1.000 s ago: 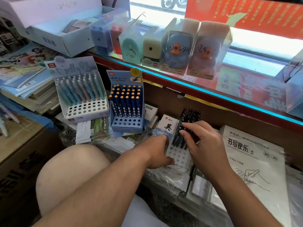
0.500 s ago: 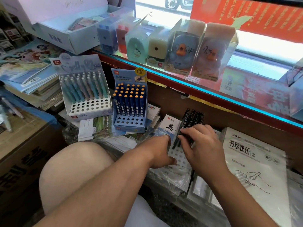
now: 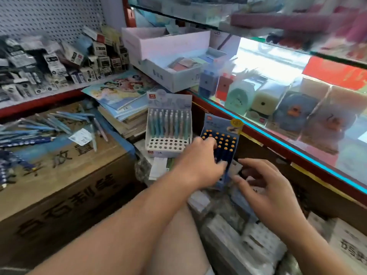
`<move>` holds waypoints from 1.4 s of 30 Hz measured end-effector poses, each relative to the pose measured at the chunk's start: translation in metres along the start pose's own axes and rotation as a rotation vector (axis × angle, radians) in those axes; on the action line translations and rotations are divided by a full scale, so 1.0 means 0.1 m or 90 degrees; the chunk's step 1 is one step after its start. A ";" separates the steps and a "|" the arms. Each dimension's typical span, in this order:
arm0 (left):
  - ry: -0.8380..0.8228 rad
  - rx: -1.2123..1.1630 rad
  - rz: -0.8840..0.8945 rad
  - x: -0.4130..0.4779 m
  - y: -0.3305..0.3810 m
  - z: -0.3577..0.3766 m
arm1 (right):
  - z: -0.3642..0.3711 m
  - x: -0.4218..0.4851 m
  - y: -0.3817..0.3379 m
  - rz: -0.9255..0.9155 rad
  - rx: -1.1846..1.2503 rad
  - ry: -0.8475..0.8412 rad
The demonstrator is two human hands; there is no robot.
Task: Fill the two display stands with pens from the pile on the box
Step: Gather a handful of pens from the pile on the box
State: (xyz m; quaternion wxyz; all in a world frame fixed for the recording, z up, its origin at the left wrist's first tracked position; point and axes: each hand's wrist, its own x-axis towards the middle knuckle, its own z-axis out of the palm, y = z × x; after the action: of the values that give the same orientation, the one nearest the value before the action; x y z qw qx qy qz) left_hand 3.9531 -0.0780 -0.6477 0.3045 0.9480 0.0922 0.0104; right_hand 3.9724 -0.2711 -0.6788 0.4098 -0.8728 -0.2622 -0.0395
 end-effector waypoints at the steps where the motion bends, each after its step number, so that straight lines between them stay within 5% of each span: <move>1: 0.035 -0.009 -0.019 -0.01 -0.14 -0.22 | 0.11 0.14 -0.09 -0.019 0.017 -0.037; 5: 0.111 0.002 -0.123 -0.28 -0.93 -0.95 | 0.63 0.63 -0.55 -0.123 0.029 -0.208; 10: 0.092 0.074 -0.270 -0.87 -1.91 -1.50 | 1.37 1.08 -1.27 -0.283 -0.137 -0.390; 18: 0.076 0.165 -0.442 -1.66 -3.03 -1.80 | 2.71 1.31 -2.08 -0.459 -0.269 -0.511; 34: 0.068 0.112 -0.566 -1.95 -3.74 -1.61 | 4.29 1.24 -2.62 -0.453 -0.271 -0.542; 42: 0.106 0.083 -0.565 -1.92 -3.83 -1.68 | 4.64 1.32 -2.82 -0.258 -0.227 -0.520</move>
State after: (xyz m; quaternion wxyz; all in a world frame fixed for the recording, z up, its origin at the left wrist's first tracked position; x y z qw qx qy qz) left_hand 3.6870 0.2893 -0.7255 0.2104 0.8299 0.5143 -0.0505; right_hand 3.8793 0.2755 -0.7522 0.1014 -0.8050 -0.5552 0.1828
